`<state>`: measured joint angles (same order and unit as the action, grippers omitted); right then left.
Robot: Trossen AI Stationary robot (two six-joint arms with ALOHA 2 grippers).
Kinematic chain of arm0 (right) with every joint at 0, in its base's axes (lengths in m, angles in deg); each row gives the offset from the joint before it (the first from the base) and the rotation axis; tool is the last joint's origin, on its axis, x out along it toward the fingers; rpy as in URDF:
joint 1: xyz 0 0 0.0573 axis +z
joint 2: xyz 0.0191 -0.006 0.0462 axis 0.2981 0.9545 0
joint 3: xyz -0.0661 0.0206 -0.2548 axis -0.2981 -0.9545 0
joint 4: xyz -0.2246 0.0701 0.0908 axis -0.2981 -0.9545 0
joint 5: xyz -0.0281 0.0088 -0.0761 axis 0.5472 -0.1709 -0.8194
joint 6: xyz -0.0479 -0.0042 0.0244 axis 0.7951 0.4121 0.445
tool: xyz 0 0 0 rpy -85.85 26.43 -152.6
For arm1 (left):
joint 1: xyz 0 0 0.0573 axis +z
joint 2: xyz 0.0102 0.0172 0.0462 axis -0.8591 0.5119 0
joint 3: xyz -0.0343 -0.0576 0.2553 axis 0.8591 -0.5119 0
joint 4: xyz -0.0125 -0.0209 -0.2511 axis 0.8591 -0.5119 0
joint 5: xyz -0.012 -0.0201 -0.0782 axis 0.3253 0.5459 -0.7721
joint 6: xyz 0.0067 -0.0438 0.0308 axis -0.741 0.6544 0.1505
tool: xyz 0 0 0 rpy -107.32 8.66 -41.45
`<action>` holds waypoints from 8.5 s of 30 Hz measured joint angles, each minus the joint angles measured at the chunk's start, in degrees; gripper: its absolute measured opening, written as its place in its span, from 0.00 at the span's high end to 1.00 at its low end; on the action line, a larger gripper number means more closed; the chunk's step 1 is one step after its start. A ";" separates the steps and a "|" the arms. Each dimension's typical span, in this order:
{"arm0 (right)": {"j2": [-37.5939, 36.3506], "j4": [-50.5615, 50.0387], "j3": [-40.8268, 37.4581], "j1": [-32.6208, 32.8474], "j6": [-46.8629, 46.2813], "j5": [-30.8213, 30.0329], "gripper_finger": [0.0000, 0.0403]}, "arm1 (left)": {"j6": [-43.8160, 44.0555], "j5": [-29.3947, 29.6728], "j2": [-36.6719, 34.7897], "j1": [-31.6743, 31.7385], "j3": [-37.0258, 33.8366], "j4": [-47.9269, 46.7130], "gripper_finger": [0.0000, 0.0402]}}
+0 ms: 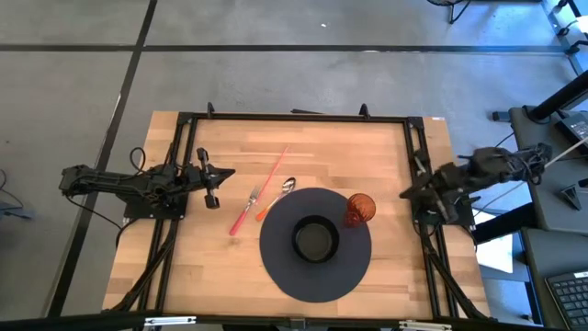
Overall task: Pick & Place Utensil
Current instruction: Put the orange spoon in the black bowl
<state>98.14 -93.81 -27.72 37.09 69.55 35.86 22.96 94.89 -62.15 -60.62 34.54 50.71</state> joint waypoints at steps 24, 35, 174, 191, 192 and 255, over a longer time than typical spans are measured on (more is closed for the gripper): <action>-20.14 19.34 -26.26 -2.05 2.89 -6.19 1.00 | -0.05 0.00 0.00 0.00 -0.01 0.01 1.00; -21.01 23.22 -33.37 -6.59 0.44 -2.91 1.00 | -0.17 0.00 0.00 0.00 -0.02 0.01 1.00; -21.23 24.95 -38.15 -6.58 -0.08 -0.18 0.96 | 34.34 -7.78 98.75 4.30 68.76 -50.63 0.91; -21.23 24.95 -38.15 -6.58 -0.10 -0.18 0.96 | 32.92 -4.40 98.82 2.95 68.67 -50.47 0.96; -21.23 24.95 -38.15 -6.58 -0.10 -0.18 0.96 | 32.89 -4.35 98.80 2.95 68.67 -50.47 0.96; -21.21 24.73 -38.15 -6.60 -0.30 -0.14 0.96 | -36.29 48.55 101.49 -26.04 83.66 -63.04 0.99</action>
<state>76.93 -69.08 -65.87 30.49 69.25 35.72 -13.32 143.44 39.34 -86.66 118.20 -12.32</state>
